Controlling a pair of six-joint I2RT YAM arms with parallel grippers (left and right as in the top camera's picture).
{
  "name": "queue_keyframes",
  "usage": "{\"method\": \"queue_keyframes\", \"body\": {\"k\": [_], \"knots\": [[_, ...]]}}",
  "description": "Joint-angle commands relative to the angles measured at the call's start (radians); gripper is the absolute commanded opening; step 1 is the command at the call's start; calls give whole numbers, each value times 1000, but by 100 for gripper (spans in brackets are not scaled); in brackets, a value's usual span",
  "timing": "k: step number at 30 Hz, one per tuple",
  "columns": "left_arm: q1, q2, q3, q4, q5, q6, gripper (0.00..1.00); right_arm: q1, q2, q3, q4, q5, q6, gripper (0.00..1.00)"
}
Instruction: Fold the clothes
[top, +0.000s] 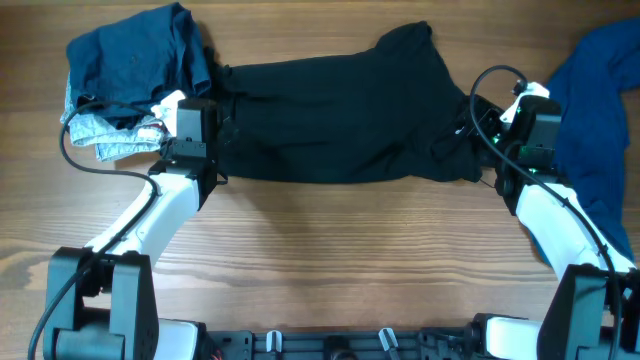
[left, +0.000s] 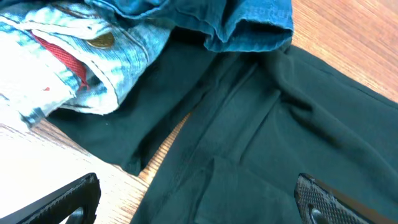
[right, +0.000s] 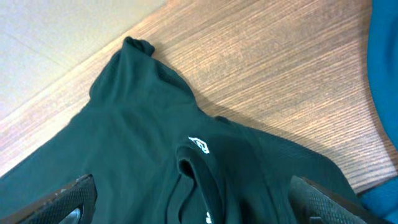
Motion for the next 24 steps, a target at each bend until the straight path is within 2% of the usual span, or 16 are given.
{"method": "queue_keyframes", "body": {"k": [1, 4, 5, 6, 10, 16, 24], "knots": [[8, -15, 21, 7, -37, 26, 100, -6, -40, 27, 2, 14, -4, 100], [8, -68, 89, -73, -4, 109, 100, -6, -85, 109, -111, -13, -81, 99], [8, -80, 141, -142, 21, 139, 100, -6, -90, 187, -221, -29, -130, 99], [8, -85, 249, -282, 47, 164, 100, -6, -88, 294, -363, -36, -185, 99], [8, -75, 483, -514, 116, 233, 99, -6, -85, 549, -626, -39, -266, 100], [8, 0, 703, -587, 179, 292, 100, -6, -25, 739, -686, -116, -344, 100], [8, 352, 1061, -737, 210, 366, 99, 25, 246, 911, -756, -216, -388, 99]]}}
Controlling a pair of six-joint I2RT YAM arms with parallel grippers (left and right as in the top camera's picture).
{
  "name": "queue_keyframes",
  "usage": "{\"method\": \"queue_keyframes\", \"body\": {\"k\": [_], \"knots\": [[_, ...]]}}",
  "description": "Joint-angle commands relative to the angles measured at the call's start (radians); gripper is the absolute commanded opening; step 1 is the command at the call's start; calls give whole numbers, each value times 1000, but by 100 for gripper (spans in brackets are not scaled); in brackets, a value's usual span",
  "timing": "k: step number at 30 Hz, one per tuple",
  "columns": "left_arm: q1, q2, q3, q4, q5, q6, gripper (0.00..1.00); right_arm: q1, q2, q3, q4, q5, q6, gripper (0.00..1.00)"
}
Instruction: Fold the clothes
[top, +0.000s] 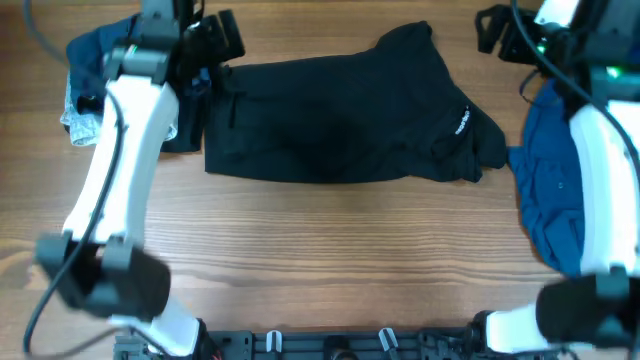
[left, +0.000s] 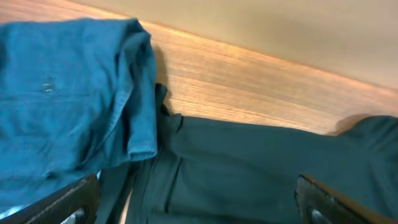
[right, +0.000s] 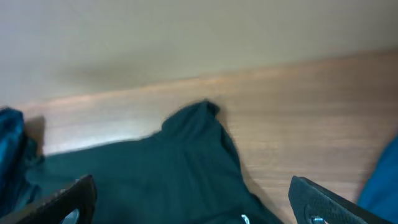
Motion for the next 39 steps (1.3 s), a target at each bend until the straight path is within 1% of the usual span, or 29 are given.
{"method": "queue_keyframes", "body": {"k": [1, 3, 5, 8, 12, 15, 18, 22, 27, 31, 34, 36, 38, 39], "knots": [[8, 164, 135, -22, 23, 53, 100, 32, 95, 35, -8, -50, -51, 100], [8, 224, 151, -9, 26, 67, 100, 48, 124, 35, -14, -47, -55, 100], [5, 273, 151, -4, 81, 175, 99, 56, 129, 35, -18, -47, -71, 99], [-2, 345, 151, -2, 87, 292, 99, 59, 129, 35, -14, -47, -79, 99], [-1, 432, 151, 22, 86, 413, 98, 59, 129, 35, -25, -47, -85, 99], [-1, 478, 151, 80, 76, 470, 98, 60, 129, 35, -24, -47, -85, 100], [-1, 501, 151, 145, 75, 495, 96, 60, 129, 35, -24, -50, -101, 99], [3, 540, 151, 216, 64, 495, 91, 60, 129, 34, -24, -50, -103, 99], [5, 579, 151, 250, 29, 494, 88, 60, 129, 35, -24, -50, -103, 99], [10, 607, 151, 257, -48, 486, 87, 60, 129, 34, -24, -50, -103, 99], [15, 607, 151, 256, -71, 453, 83, 60, 129, 34, -24, -50, -103, 100], [17, 607, 151, 251, -71, 434, 77, 59, 129, 34, -24, -50, -103, 100], [16, 607, 151, 234, -71, 434, 64, 59, 129, 34, -21, -50, -103, 99], [14, 607, 151, 224, -72, 434, 55, 60, 129, 34, -18, -50, -103, 99]]}}
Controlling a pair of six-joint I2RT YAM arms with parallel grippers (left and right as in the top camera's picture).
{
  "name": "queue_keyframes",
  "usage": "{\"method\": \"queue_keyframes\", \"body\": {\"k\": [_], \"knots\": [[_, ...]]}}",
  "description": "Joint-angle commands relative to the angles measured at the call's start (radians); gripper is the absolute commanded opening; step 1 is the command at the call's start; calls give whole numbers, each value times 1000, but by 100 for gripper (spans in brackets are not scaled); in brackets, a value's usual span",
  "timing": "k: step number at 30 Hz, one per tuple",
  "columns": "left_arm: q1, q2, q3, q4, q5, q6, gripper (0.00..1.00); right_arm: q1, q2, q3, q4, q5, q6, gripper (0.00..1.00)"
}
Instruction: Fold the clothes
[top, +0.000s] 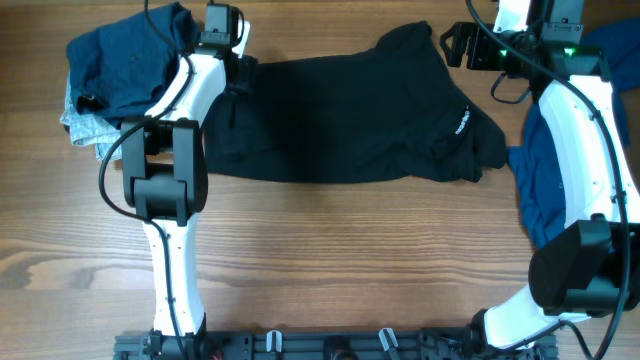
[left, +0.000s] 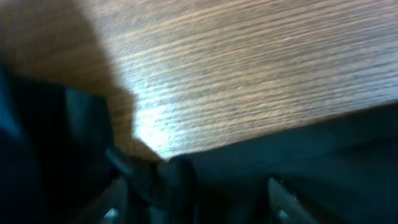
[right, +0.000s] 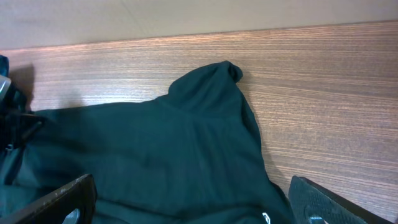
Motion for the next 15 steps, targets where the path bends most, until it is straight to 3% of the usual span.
{"method": "queue_keyframes", "body": {"k": [1, 7, 11, 15], "knots": [[7, 11, 21, -29, -26, -15, 47, 0, 1, 26, 8, -23, -21, 99], [0, 3, 24, -34, -65, -62, 4, 0, 1, 26, 16, -23, -21, 100], [-4, -34, 26, -33, -84, -70, 4, 0, 2, 26, 19, -19, -22, 99], [0, -144, 26, -42, -145, -156, 4, 0, 2, 26, 32, -19, -29, 99]]}}
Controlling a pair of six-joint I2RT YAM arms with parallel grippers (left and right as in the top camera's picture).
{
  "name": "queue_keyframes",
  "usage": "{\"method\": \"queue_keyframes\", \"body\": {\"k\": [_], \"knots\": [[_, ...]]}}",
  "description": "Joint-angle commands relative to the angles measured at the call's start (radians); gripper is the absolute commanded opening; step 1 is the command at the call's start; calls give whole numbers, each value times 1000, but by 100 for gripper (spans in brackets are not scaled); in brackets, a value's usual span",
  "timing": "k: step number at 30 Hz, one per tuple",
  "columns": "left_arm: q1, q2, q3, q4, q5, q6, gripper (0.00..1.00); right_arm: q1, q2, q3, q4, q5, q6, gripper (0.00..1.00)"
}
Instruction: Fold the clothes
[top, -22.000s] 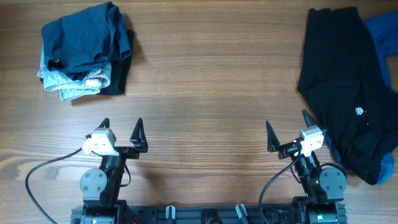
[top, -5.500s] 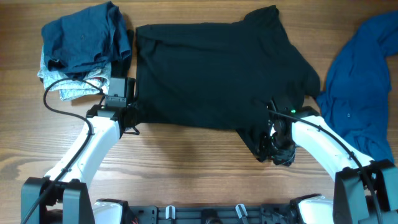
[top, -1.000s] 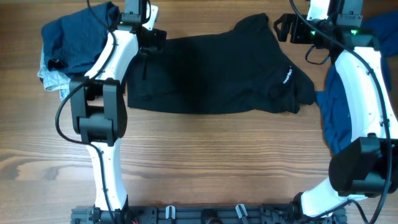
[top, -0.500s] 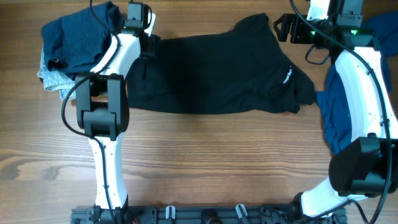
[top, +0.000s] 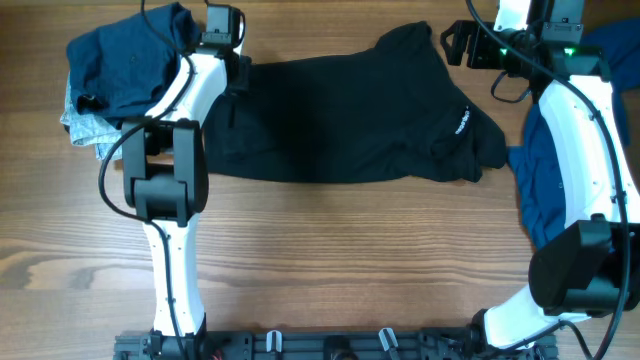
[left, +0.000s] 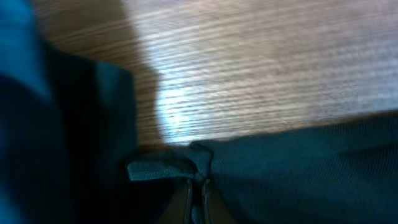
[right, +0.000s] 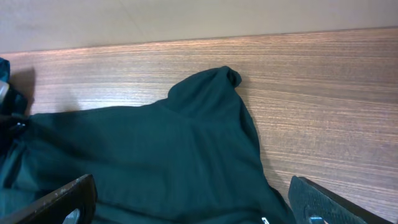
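A black garment (top: 340, 110) lies spread flat across the far middle of the wooden table, with a small white logo near its right end. My left gripper (top: 237, 74) is at its far left corner. In the left wrist view the gripper (left: 198, 184) is shut, its thin fingers pinching the folded hem of that garment (left: 298, 168). My right gripper (top: 452, 45) hovers open over the peaked far right corner; in the right wrist view it (right: 193, 210) is spread wide above the cloth (right: 143, 155), holding nothing.
A dark blue garment (top: 135, 55) is heaped at the far left, over pale denim (top: 100, 135). Another blue garment (top: 555, 190) lies along the right side under my right arm. The table's far edge (right: 186, 40) runs just behind the black garment.
My left gripper's fingers stood apart around the garment's far left hem corner; now they are shut on it. The right gripper and the garment look unchanged.
Both grippers were open and low at the near ends of the black garment. Then both were open at the far side, beside its far corners. Then the left was down at the far left corner, and now it pinches that hem while the right stays open.
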Motion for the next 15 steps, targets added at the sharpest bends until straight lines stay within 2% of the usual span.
{"method": "queue_keyframes", "body": {"k": [1, 6, 10, 15], "knots": [[5, -161, 25, -10, -69, -97, 4, 0, 2, 25, 19, -19, -27, 99], [2, -270, 25, -40, -62, -219, 4, 0, 5, 25, 39, -20, -26, 99], [-7, -279, 25, -64, 8, -223, 4, 0, 41, 25, 79, -19, -18, 96], [-44, -277, 25, -76, 8, -223, 4, 13, 160, 25, 200, -19, -9, 93]]}}
